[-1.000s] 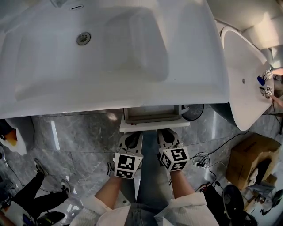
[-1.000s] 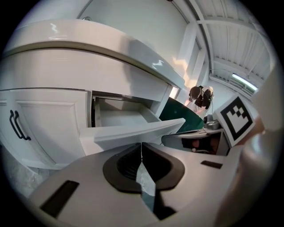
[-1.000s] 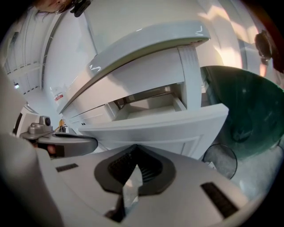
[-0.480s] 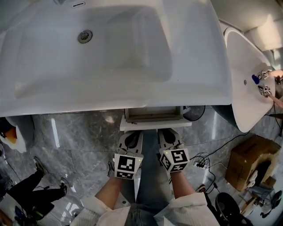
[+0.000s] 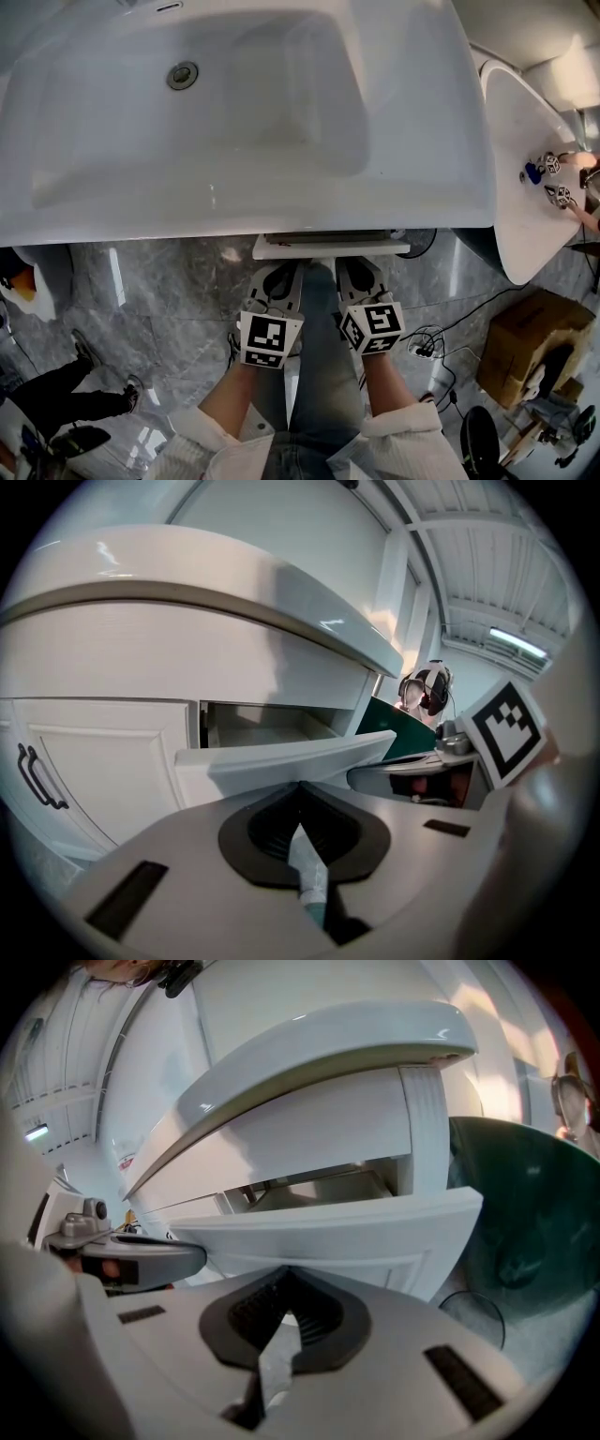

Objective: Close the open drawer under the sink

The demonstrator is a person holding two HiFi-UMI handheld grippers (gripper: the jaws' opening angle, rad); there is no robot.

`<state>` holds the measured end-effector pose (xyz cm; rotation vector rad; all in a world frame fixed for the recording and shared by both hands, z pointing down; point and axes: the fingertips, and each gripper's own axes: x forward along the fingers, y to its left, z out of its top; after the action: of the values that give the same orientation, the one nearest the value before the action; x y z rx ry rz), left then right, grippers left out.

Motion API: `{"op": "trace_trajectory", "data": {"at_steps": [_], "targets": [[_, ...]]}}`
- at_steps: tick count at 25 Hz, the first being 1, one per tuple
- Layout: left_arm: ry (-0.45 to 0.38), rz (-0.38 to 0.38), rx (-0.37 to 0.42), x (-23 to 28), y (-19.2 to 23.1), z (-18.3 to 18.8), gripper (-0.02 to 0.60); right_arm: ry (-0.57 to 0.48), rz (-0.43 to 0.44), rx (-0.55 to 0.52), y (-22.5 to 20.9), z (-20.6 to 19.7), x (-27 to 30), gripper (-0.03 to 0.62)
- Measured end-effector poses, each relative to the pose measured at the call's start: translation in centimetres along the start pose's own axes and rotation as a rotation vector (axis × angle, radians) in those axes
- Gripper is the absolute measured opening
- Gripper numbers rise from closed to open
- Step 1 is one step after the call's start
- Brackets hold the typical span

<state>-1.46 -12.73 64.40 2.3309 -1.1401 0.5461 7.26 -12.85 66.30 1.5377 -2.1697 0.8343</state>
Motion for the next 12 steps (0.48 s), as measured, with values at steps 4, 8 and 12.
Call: {"op": "trace_trajectory", "data": {"at_steps": [4, 8, 12], "targets": [[-0.015, -0.002, -0.013, 0.4, 0.6, 0.4, 0.015, -0.005, 0.003, -0.009, 0.0, 0.5, 0.7, 0.009], [-0.029, 0.0, -0.005, 0.8, 1.1, 1.0, 0.015, -0.01, 0.003, -0.02, -0.1, 1.1, 1.3, 0.009], [-0.037, -0.002, 0.015, 1.6, 1.6, 1.9, 0.015, -0.02, -0.001, -0.021, -0.5, 2.0, 2.1, 0.009]]}}
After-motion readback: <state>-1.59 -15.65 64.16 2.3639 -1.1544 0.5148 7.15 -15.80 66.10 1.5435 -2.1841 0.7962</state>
